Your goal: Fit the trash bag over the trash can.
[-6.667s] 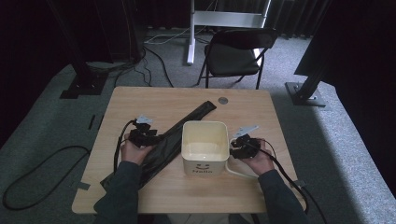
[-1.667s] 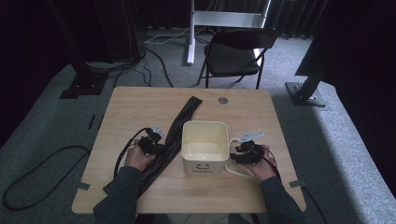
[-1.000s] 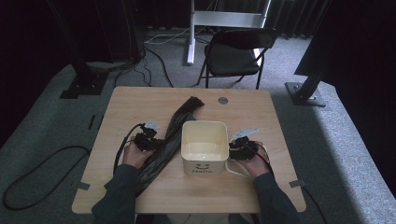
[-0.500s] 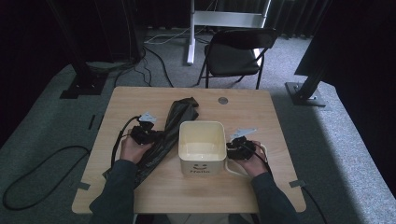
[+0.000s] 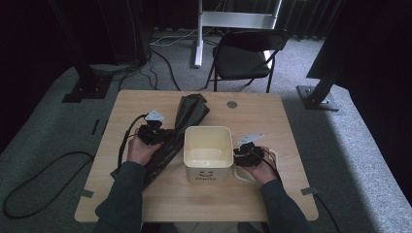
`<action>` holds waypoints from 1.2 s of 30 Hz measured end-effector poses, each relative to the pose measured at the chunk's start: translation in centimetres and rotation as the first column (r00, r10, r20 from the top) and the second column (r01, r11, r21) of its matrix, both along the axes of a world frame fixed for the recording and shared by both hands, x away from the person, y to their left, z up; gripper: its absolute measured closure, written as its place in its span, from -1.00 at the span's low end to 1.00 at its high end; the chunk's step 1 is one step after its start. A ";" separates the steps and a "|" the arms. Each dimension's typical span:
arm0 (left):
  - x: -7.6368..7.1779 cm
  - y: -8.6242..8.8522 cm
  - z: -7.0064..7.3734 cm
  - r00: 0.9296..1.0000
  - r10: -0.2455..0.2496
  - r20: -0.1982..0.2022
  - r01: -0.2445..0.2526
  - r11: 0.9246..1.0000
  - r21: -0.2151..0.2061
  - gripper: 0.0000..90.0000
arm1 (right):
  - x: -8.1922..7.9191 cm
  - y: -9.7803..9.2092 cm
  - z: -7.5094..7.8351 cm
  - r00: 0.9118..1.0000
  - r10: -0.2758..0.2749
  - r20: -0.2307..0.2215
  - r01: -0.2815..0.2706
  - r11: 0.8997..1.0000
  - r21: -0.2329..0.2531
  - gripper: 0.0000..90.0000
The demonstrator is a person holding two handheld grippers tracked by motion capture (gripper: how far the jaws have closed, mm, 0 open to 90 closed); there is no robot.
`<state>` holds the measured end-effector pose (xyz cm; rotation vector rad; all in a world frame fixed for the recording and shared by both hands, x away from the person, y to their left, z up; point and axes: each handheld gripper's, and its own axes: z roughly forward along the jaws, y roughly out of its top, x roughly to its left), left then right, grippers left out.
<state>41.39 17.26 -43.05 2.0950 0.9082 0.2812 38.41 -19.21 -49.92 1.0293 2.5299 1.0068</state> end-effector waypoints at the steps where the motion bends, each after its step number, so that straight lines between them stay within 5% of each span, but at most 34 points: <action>1: 0.0 -0.1 0.2 1.000 -0.003 0.002 0.003 1.000 -0.001 1.00 | 0.0 0.0 0.0 1.000 0.001 -0.002 -0.001 1.000 -0.001 0.32; 36: -0.4 -3.0 4.4 0.993 -0.081 0.083 0.085 0.995 -0.044 1.00 | -0.2 3.4 -0.2 0.997 0.078 0.005 -0.078 0.997 -0.011 0.33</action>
